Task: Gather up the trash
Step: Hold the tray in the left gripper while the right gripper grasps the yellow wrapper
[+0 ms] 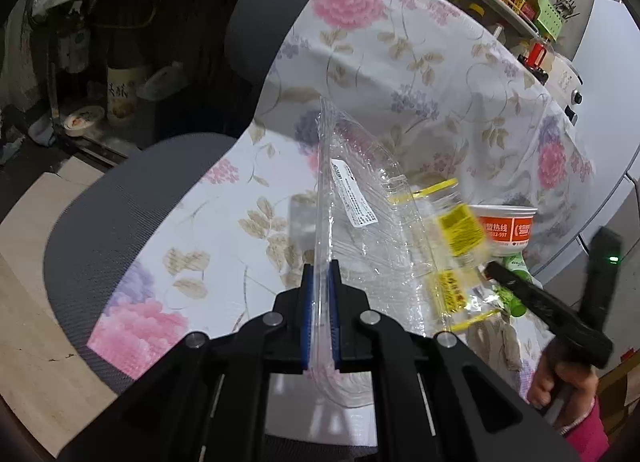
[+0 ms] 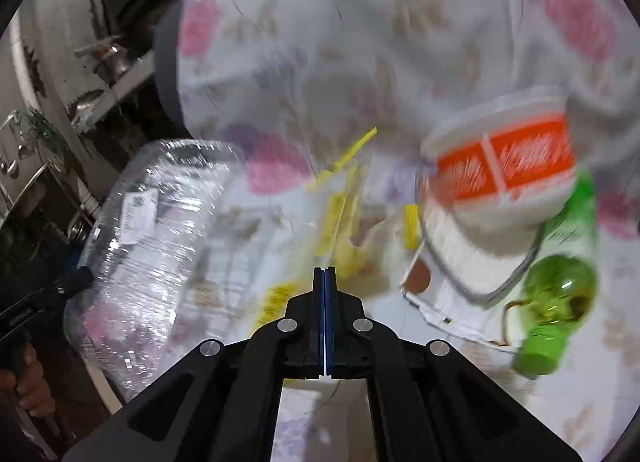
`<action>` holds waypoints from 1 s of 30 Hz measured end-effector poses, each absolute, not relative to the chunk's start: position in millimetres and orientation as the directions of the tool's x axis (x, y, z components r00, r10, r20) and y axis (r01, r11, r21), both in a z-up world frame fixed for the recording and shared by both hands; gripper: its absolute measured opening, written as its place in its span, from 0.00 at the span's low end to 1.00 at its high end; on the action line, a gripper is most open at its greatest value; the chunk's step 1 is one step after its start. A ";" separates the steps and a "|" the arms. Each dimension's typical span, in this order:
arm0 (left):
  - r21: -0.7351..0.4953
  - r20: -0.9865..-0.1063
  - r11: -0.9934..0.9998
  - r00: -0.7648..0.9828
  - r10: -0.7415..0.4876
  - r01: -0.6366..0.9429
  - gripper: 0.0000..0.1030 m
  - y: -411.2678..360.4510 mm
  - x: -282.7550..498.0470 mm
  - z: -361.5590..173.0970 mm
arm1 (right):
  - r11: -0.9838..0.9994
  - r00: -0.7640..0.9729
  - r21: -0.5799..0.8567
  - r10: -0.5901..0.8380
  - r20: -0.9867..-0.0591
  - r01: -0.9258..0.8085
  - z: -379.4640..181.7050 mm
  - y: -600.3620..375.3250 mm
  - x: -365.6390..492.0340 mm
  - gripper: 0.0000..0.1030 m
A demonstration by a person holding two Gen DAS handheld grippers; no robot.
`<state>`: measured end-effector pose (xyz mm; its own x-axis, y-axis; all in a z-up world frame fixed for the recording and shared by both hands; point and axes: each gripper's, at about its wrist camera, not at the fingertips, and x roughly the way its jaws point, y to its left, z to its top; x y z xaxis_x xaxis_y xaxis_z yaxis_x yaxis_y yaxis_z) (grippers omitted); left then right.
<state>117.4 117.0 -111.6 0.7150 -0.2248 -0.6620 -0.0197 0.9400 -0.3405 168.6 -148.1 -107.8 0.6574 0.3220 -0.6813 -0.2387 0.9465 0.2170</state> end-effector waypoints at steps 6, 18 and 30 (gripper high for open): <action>-0.325 -0.629 0.946 0.745 -0.223 0.008 0.05 105.9 96.5 -87.5 | 0.936 0.725 0.229 0.351 -0.593 -0.266 -58.8 -165.0 128.7 0.00; -0.317 -0.596 0.937 0.737 -0.319 0.149 0.05 46.1 63.9 -63.7 | 0.968 0.807 0.172 0.247 -0.536 -0.183 -14.0 -215.5 46.6 0.00; -0.221 -0.646 0.912 0.649 -0.403 0.347 0.05 -56.2 35.6 -72.7 | 0.977 0.834 0.180 0.002 -0.552 0.117 -14.1 -312.8 -57.7 0.00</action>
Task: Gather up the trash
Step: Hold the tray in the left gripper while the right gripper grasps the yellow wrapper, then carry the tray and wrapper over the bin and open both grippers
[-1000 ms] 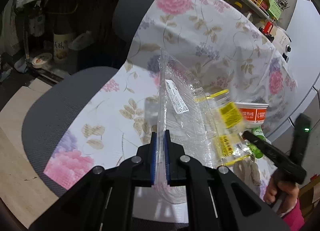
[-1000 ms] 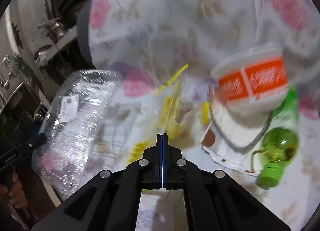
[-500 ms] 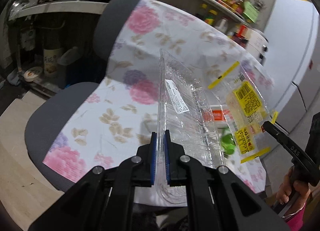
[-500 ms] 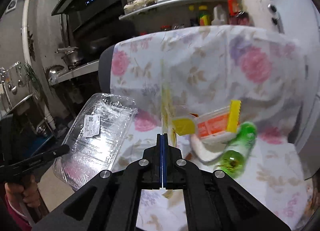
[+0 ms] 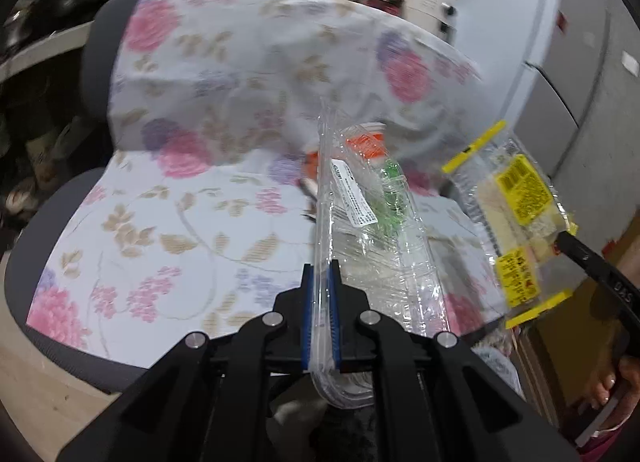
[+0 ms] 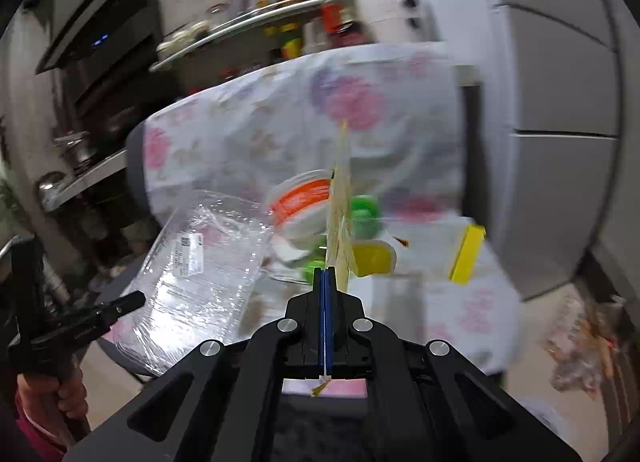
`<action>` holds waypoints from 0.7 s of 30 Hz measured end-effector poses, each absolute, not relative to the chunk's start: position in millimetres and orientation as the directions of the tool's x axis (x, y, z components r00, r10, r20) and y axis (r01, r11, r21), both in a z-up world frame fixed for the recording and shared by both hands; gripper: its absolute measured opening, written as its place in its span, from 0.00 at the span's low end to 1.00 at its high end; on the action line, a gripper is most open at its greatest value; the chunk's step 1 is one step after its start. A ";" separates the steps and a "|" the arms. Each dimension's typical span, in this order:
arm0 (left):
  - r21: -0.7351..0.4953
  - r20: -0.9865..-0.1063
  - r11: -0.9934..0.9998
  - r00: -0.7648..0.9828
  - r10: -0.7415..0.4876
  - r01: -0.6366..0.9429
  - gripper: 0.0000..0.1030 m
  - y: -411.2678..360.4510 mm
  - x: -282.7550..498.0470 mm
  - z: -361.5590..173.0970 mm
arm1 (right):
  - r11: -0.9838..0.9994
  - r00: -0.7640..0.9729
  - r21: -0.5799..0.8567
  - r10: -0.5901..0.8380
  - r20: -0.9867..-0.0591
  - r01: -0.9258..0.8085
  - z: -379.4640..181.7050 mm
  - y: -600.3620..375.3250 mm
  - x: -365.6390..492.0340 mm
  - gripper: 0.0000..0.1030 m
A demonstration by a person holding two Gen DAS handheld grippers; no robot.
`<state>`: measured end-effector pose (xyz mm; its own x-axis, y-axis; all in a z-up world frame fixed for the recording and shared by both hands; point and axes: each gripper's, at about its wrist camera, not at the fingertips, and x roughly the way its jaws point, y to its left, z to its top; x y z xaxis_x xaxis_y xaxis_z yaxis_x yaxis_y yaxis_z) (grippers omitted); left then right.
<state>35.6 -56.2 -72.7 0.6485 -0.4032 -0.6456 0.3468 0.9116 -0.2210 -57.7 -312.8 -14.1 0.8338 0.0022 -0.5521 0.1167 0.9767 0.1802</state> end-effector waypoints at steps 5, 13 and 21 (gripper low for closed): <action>-0.190 -0.662 0.844 0.569 -0.488 0.502 0.05 -110.2 15.3 -74.5 | 0.954 0.800 0.156 -0.119 -0.588 0.257 -19.2 -343.5 -107.5 0.00; -0.118 -0.728 0.677 0.400 -0.556 0.726 0.05 -206.4 -22.3 -89.0 | 0.870 0.696 0.144 -0.267 -0.666 0.471 -36.0 -389.0 -171.5 0.00; -0.048 -0.855 0.566 0.259 -0.449 0.823 0.05 -264.6 -47.1 -127.5 | 0.779 0.495 0.074 -0.319 -0.808 0.623 -86.3 -424.1 -194.6 0.00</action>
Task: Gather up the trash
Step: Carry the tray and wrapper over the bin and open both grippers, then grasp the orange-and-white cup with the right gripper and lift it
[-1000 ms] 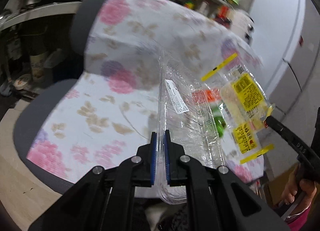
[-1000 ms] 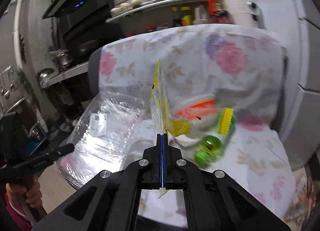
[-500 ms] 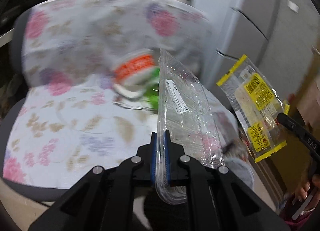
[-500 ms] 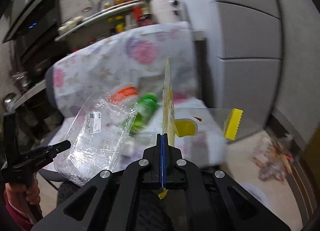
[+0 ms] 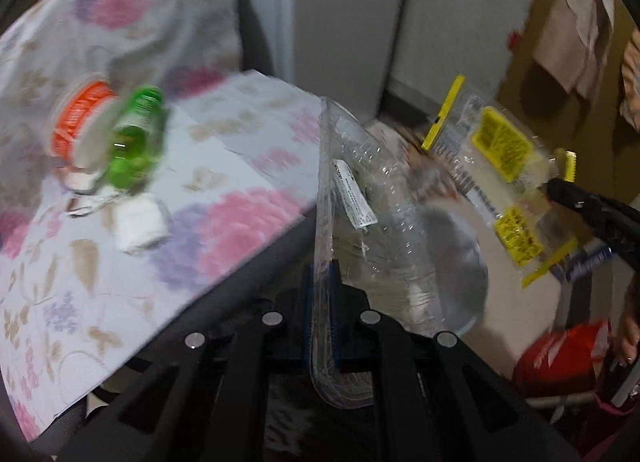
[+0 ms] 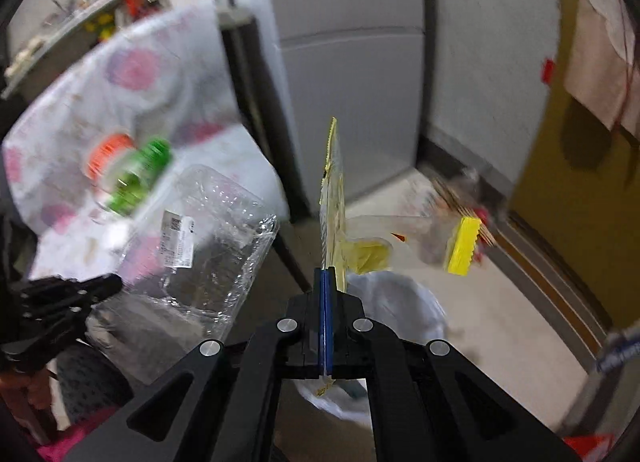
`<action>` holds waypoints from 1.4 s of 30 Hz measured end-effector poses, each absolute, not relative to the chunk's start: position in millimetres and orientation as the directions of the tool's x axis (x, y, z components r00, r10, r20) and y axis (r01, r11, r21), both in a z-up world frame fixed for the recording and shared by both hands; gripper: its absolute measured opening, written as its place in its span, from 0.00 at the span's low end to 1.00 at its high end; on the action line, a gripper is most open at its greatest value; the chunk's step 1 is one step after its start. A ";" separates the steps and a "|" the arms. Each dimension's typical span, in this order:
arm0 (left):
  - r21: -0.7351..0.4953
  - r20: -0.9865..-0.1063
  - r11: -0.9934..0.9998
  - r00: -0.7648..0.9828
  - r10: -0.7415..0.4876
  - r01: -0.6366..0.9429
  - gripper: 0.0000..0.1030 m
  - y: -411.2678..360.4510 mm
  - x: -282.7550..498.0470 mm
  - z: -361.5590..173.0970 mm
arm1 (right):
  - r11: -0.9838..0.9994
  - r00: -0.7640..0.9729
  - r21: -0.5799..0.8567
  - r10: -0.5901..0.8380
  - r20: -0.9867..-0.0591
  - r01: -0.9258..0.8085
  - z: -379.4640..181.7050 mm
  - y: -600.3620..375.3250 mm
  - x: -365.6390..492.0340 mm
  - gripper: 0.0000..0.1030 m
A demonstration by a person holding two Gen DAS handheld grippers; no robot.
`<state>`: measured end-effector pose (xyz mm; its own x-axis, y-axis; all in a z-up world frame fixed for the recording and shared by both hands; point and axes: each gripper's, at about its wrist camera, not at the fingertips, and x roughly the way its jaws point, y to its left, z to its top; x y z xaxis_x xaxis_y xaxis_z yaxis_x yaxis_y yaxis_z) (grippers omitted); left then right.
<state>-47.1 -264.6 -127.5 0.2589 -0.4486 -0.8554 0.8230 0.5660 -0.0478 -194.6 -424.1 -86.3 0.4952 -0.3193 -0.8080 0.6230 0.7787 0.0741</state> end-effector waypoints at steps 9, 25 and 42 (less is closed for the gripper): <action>-0.095 -0.921 0.452 0.094 -0.378 0.887 0.06 -318.9 -60.3 -170.4 | 0.701 0.373 0.161 -0.159 -0.914 0.695 -155.8 -453.8 -199.4 0.07; -0.168 -0.821 0.492 0.155 -0.549 0.854 0.34 -302.3 -29.8 -128.4 | 0.705 0.478 0.152 -0.291 -0.829 0.693 -110.4 -470.0 -204.2 0.35; -0.083 -0.731 0.895 0.583 -0.353 0.438 0.65 -101.5 55.1 -90.5 | 0.952 0.726 0.207 -0.022 -0.687 0.224 -54.9 -357.8 -68.4 0.60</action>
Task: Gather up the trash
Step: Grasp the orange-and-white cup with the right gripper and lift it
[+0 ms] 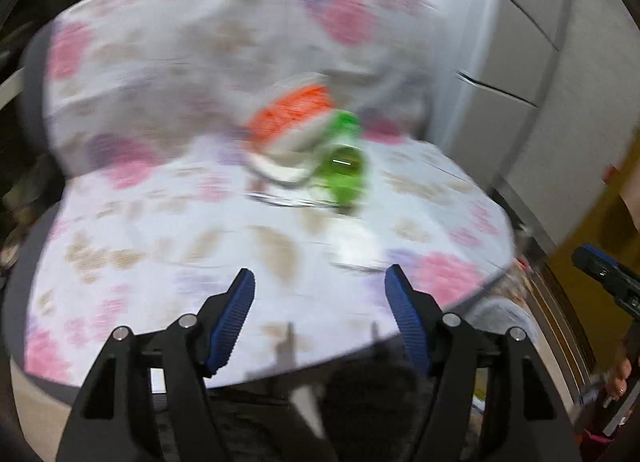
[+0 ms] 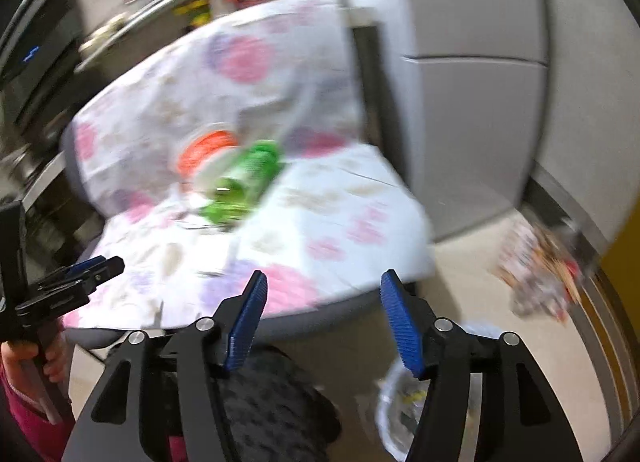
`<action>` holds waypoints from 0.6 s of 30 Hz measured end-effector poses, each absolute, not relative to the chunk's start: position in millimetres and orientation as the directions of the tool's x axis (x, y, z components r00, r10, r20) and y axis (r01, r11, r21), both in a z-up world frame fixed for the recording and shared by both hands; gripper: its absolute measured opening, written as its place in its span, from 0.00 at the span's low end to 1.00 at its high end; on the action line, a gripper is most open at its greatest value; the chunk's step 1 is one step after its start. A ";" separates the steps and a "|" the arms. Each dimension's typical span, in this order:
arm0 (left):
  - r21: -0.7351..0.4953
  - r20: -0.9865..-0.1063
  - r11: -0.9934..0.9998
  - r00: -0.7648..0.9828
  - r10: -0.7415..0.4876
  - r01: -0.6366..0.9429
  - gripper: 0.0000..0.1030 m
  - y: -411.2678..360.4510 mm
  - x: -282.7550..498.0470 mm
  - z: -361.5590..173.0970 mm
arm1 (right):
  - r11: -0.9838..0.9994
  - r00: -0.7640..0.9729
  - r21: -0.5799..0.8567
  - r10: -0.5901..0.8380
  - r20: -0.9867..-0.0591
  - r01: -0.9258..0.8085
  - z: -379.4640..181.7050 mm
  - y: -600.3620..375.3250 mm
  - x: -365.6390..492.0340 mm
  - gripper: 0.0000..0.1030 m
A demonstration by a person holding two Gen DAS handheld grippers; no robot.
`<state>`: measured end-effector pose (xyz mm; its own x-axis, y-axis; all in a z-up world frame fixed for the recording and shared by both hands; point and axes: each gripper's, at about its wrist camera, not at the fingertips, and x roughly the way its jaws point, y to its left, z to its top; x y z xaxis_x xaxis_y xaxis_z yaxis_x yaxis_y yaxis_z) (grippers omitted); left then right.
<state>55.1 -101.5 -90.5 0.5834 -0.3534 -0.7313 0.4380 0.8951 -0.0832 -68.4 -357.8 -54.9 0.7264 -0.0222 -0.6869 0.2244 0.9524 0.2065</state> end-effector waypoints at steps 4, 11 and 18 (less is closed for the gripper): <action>-0.074 -0.717 0.944 0.640 -0.276 0.323 0.72 -60.9 72.0 -84.2 | 0.976 0.737 0.178 0.028 -0.675 0.126 -52.2 -329.9 -26.5 0.72; -0.055 -0.719 0.963 0.658 -0.222 0.264 0.76 -41.2 103.6 -84.0 | 0.981 0.723 0.172 0.057 -0.689 0.087 -59.1 -308.6 28.4 0.72; -0.055 -0.715 0.965 0.665 -0.217 0.255 0.76 -43.9 140.2 -79.8 | 0.986 0.746 0.139 0.023 -0.666 0.094 -46.0 -306.2 94.1 0.71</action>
<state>140.2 -43.9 -79.8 0.6652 -0.2166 -0.7146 0.2553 0.9653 -0.0549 94.1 -306.2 -46.0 0.7457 0.0225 -0.6659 0.0944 0.9858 0.1391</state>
